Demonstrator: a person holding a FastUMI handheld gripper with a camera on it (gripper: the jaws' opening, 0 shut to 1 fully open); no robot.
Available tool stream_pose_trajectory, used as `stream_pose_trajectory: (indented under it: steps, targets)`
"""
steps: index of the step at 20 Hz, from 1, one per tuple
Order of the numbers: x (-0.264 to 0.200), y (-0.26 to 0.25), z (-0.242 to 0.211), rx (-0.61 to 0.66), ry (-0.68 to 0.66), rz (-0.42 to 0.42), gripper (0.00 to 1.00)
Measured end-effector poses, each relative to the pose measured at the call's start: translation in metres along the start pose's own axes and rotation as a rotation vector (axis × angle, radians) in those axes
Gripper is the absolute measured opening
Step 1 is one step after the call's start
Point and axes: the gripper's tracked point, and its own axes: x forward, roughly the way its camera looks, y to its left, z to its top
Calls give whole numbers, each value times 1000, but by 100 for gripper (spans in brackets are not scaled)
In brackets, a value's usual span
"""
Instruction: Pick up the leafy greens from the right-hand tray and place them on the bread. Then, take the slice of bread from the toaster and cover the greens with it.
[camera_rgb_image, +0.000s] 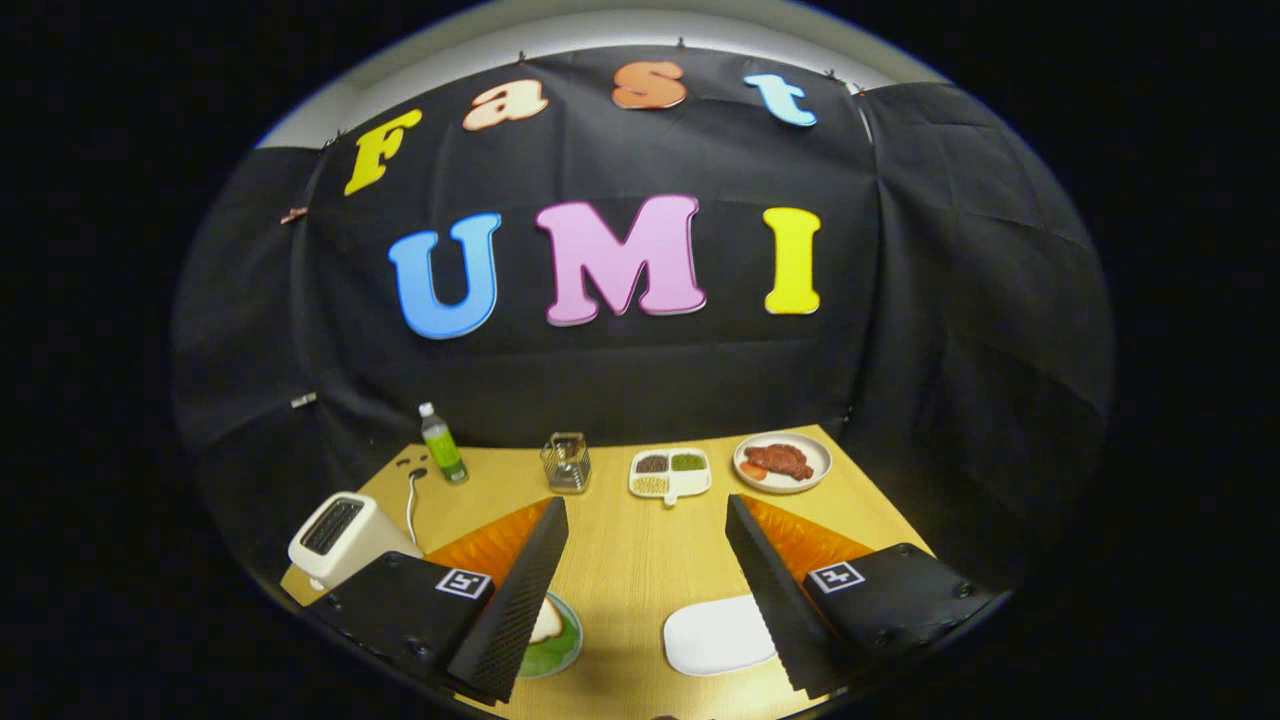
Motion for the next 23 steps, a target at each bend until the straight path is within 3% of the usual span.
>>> stream_pose_trajectory:
  steps: [5, 10, 15, 23]
  targets:
    - [-19, -65, 39, -53, -87, -13, 99]
    - [-29, -105, 39, -101, -89, 29, 98]
    - [-25, -121, 26, -94, -68, 106, 98]
    - [-22, -144, 17, -91, -55, 141, 99]
